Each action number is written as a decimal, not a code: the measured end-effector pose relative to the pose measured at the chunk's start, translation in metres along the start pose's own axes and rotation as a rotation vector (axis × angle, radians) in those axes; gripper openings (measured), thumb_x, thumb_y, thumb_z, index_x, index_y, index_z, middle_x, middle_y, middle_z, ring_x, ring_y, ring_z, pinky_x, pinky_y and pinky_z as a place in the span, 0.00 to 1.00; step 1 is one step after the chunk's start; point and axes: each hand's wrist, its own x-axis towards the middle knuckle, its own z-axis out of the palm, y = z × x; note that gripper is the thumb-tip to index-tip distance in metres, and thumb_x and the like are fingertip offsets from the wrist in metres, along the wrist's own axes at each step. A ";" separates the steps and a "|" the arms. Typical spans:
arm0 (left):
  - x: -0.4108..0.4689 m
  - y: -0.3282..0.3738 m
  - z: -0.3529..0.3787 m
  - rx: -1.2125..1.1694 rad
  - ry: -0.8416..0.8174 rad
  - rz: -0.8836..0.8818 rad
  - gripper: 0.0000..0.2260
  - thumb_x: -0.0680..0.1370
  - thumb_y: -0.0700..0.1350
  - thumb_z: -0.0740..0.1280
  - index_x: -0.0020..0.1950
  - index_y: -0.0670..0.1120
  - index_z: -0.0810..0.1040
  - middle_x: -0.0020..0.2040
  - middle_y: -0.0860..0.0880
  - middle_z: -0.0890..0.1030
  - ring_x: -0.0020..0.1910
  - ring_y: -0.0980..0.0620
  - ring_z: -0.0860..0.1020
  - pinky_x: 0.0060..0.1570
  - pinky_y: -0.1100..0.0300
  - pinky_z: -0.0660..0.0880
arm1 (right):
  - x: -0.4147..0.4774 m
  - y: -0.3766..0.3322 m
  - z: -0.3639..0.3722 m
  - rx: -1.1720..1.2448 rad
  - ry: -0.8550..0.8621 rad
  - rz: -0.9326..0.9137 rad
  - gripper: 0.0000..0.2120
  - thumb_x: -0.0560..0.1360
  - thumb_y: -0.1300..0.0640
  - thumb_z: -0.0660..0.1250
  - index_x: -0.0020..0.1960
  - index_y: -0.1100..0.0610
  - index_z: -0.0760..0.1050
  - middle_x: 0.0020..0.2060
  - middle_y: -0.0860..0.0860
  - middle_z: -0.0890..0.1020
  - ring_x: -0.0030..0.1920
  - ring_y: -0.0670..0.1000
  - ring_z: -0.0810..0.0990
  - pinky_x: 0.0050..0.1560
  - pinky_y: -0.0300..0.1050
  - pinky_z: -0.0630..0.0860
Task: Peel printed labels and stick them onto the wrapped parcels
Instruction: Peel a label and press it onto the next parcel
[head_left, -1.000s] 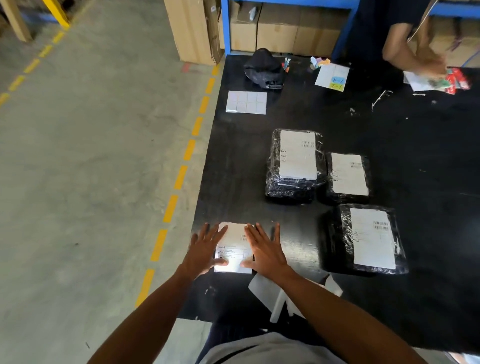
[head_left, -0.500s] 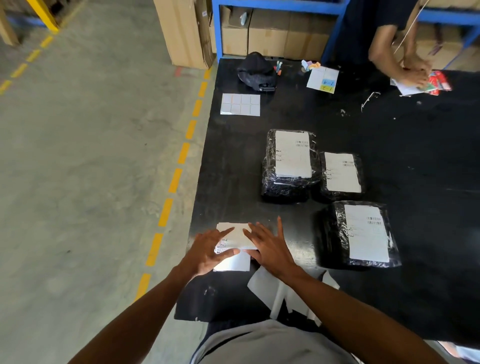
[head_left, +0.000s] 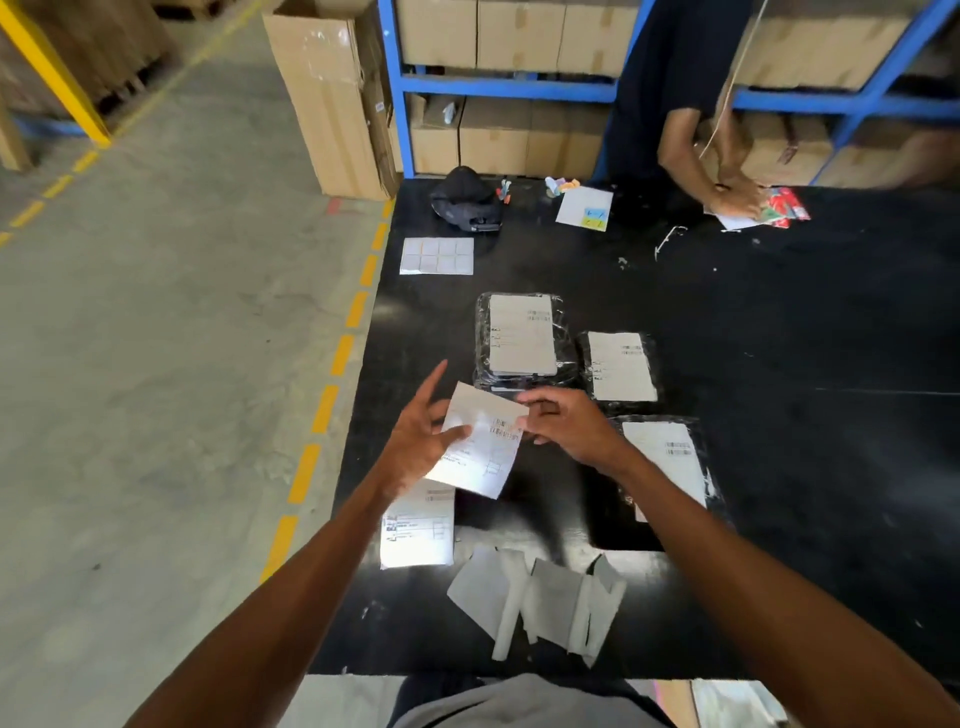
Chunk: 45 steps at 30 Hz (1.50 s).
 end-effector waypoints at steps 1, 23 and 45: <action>0.002 0.007 0.008 -0.011 -0.018 -0.020 0.42 0.74 0.36 0.74 0.80 0.53 0.54 0.62 0.45 0.83 0.61 0.49 0.82 0.59 0.54 0.79 | -0.003 -0.003 -0.011 -0.034 0.007 -0.021 0.13 0.76 0.65 0.73 0.61 0.59 0.79 0.40 0.51 0.86 0.44 0.52 0.86 0.44 0.46 0.81; 0.007 0.074 0.146 0.145 -0.029 0.059 0.21 0.73 0.40 0.77 0.64 0.47 0.76 0.55 0.51 0.85 0.58 0.53 0.82 0.53 0.59 0.82 | -0.079 -0.022 -0.164 -0.107 -0.152 -0.040 0.10 0.80 0.60 0.70 0.52 0.69 0.80 0.46 0.60 0.88 0.48 0.61 0.88 0.61 0.64 0.80; 0.018 0.087 0.167 0.054 0.004 0.052 0.21 0.74 0.40 0.75 0.64 0.49 0.75 0.57 0.48 0.84 0.58 0.49 0.82 0.49 0.61 0.82 | -0.061 -0.027 -0.191 -0.206 -0.201 -0.093 0.09 0.81 0.60 0.69 0.54 0.67 0.80 0.48 0.59 0.88 0.48 0.58 0.89 0.59 0.62 0.82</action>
